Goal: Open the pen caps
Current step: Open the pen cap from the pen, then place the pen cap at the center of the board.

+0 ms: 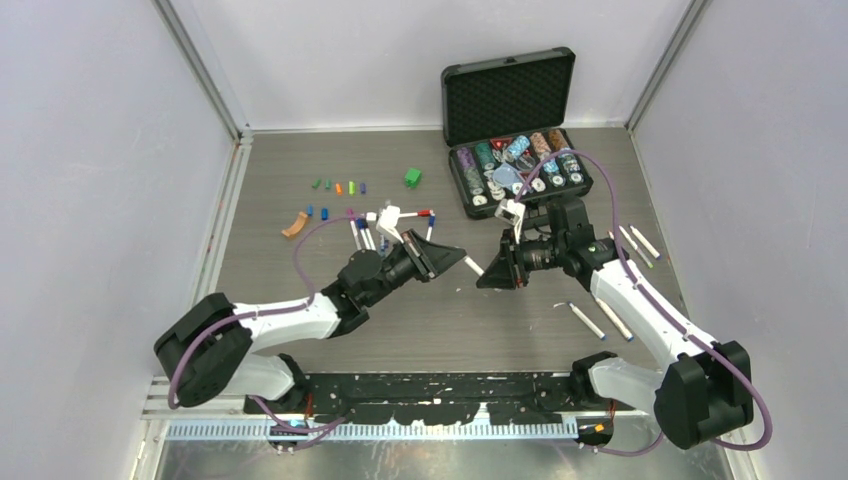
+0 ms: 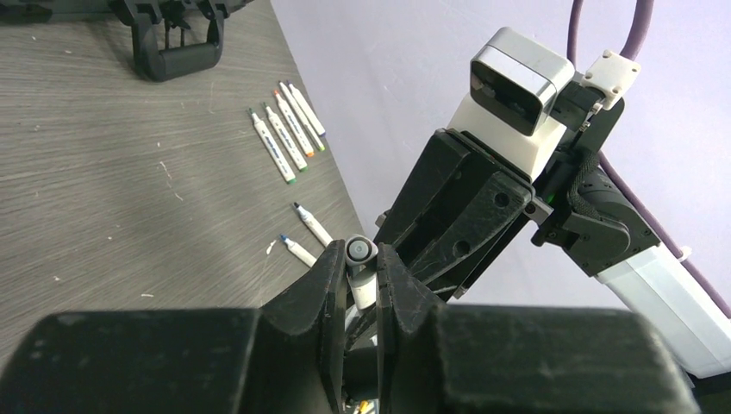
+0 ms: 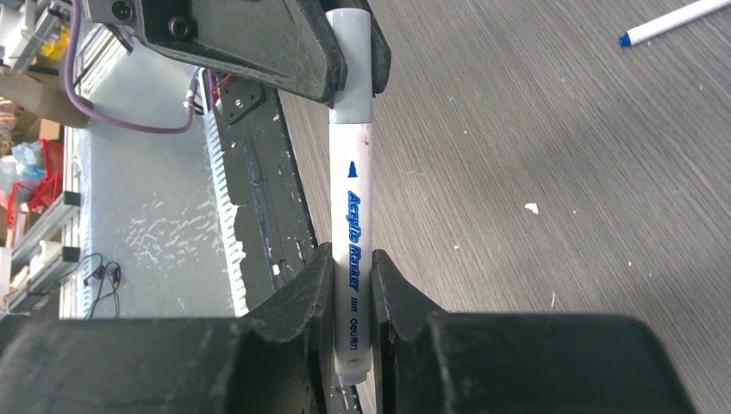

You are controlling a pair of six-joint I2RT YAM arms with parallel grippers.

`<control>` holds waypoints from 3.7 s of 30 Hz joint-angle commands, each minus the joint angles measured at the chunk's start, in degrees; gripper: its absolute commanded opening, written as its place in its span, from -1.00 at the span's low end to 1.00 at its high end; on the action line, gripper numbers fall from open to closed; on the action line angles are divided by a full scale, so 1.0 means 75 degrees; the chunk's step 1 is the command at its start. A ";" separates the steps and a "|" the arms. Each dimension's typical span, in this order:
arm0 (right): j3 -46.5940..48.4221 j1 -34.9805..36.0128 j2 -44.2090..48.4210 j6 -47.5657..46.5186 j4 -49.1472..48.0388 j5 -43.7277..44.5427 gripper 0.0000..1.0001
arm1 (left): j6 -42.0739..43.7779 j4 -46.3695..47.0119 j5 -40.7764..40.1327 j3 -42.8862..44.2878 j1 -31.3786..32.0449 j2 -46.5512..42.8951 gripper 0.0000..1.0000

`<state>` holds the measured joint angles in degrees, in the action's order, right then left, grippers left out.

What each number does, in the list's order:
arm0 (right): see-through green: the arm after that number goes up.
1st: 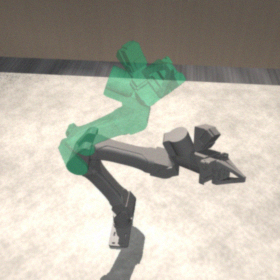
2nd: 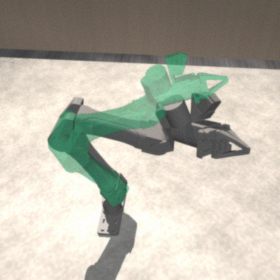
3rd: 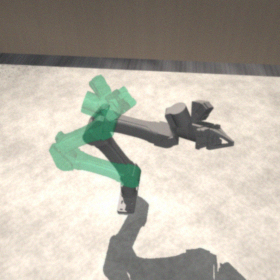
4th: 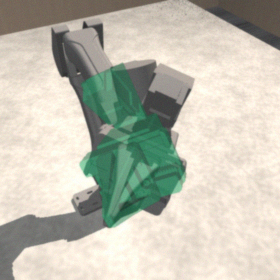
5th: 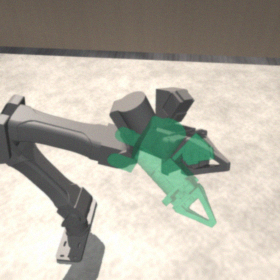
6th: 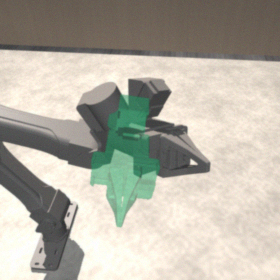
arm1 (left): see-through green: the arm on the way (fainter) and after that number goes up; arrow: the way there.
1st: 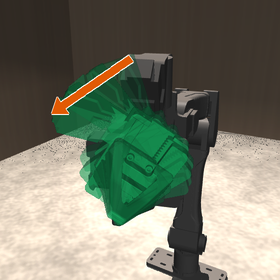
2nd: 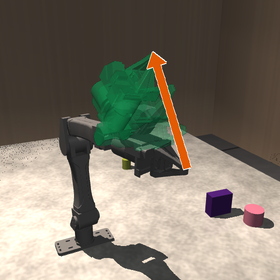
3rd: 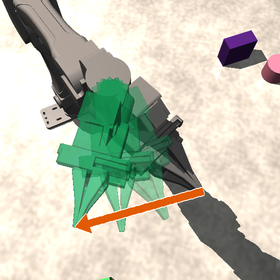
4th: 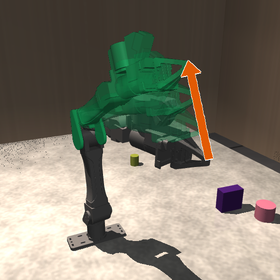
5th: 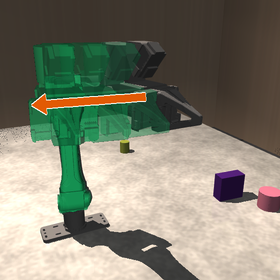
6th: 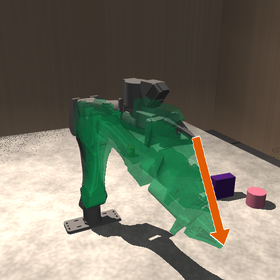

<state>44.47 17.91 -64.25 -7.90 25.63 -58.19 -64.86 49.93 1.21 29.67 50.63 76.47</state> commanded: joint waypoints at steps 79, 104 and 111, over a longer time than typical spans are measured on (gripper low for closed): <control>0.1032 -0.0307 0.0857 -0.3644 0.3274 0.1896 -1.00 | 0.7839 -1.6008 -0.0585 1.2519 -0.5712 0.7893 -0.82; 0.1055 -0.0429 0.0805 -0.3703 0.3369 0.1838 -0.99 | 0.7717 -1.6121 -0.0260 1.3244 -0.5906 0.8756 -0.49; 0.1073 -0.0465 0.0787 -0.3727 0.3410 0.1815 -1.00 | 0.7585 -1.6056 0.0076 1.3265 -0.5896 0.8058 -0.49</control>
<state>50.04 14.85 -58.50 -34.83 51.09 -43.97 -7.20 -70.13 -1.61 127.48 6.70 141.58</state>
